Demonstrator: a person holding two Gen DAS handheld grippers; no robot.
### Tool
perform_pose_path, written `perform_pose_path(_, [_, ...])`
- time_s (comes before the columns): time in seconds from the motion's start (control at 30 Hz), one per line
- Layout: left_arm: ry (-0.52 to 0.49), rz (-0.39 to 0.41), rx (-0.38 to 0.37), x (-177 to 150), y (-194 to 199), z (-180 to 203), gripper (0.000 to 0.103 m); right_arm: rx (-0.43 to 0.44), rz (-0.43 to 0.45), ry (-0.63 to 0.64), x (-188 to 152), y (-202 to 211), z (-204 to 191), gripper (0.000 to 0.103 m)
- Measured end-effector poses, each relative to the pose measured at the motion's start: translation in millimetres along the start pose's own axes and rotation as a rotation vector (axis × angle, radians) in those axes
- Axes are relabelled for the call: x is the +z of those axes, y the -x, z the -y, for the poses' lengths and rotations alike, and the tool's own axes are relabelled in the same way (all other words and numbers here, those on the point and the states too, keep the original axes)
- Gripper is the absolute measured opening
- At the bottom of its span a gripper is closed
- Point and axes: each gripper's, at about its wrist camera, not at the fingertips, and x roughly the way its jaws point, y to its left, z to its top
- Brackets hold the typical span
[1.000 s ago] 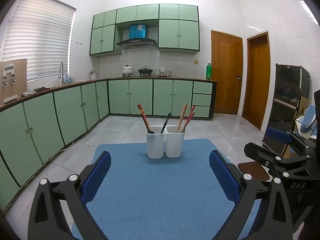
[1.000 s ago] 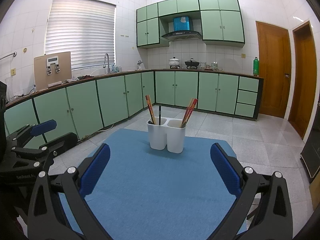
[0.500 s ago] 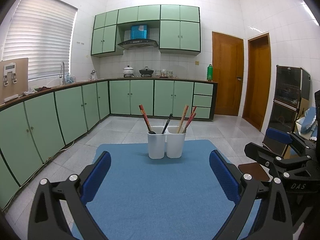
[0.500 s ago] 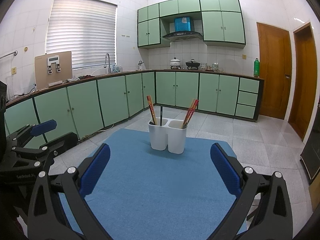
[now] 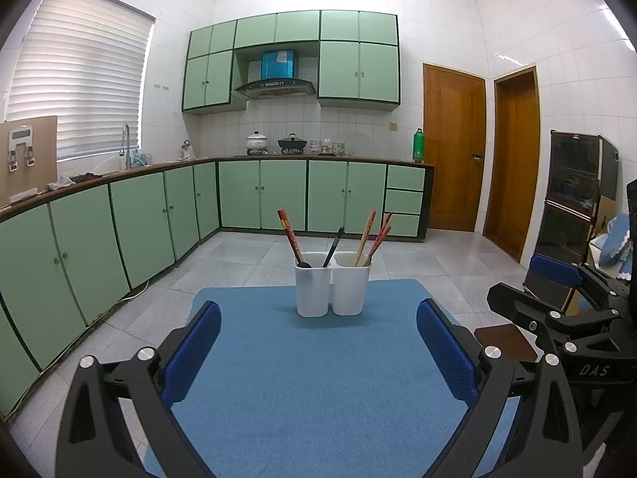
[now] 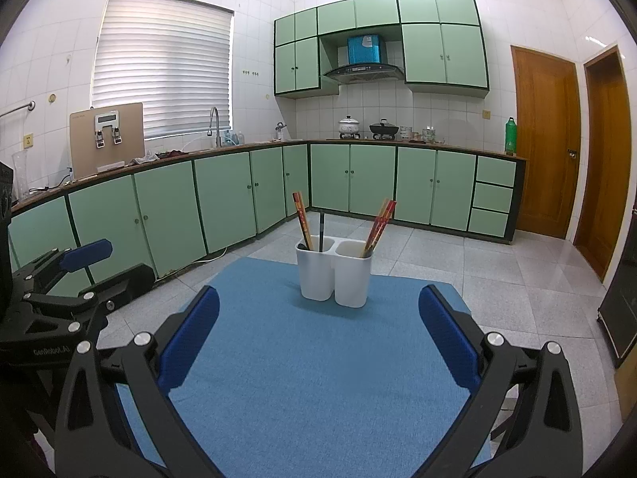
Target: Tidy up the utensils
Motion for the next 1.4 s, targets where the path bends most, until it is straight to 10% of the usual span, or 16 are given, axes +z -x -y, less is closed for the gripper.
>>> perform_pose_path(1.4, [0.002,-0.005,-0.003,0.1,-1.0,-0.2,0.097,0.001,-0.007,-0.003,3.6,-0.5,-2.2,0.097])
